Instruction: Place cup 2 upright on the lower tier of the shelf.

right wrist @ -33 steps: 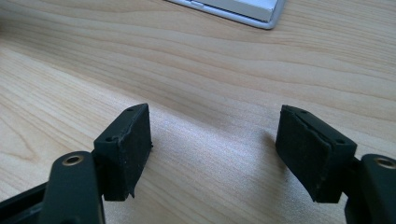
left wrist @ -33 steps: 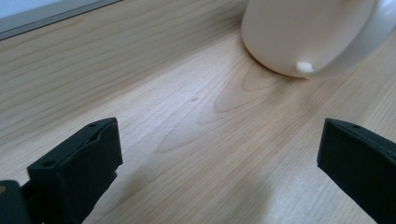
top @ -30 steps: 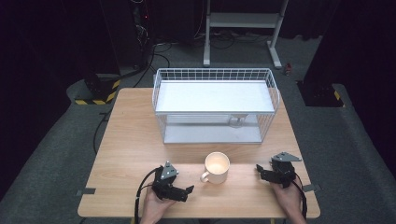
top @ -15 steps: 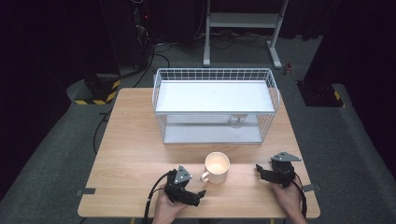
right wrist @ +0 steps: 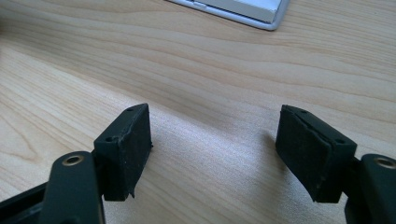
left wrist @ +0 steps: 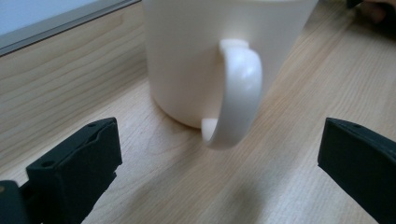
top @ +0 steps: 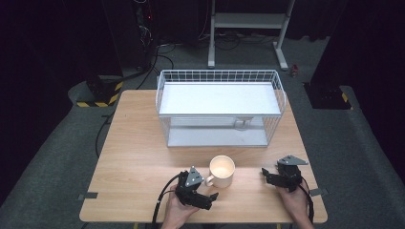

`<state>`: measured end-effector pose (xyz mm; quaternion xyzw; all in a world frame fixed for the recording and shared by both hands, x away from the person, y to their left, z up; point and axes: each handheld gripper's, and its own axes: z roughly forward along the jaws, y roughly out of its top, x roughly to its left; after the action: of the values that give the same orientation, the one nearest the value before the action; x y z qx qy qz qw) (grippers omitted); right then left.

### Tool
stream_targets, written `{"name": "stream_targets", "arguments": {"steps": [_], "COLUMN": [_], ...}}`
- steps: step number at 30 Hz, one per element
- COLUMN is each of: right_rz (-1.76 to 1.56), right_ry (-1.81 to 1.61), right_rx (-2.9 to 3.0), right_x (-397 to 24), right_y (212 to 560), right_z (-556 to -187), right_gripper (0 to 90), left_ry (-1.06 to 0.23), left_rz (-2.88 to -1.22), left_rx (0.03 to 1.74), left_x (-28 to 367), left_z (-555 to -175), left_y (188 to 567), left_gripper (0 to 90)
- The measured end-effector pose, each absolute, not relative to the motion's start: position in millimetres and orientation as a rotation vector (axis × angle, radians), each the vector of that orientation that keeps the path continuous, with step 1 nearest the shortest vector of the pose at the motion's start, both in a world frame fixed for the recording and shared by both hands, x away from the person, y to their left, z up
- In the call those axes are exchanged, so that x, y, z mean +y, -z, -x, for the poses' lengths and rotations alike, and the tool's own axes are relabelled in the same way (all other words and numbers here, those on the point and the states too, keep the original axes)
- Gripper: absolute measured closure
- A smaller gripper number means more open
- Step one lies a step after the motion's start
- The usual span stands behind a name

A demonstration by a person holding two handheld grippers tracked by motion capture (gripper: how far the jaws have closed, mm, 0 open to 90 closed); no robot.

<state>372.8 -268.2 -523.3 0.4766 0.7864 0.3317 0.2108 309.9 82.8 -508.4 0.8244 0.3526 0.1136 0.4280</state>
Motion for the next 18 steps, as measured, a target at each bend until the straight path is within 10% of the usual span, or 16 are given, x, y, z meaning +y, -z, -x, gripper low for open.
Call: {"name": "stream_targets", "arguments": {"steps": [18], "right_rz": [-1.331], "right_ry": [-0.92], "right_rx": [2.181], "right_x": [-268.5], "right_y": [523.3], "right_z": [-371.2], "right_gripper": [26.7], "left_ry": [-0.32], "left_rz": [-2.01], "left_rx": [0.889], "left_x": [69.2], "left_z": [-317.9], "left_y": [496.0], "left_gripper": [0.0]}}
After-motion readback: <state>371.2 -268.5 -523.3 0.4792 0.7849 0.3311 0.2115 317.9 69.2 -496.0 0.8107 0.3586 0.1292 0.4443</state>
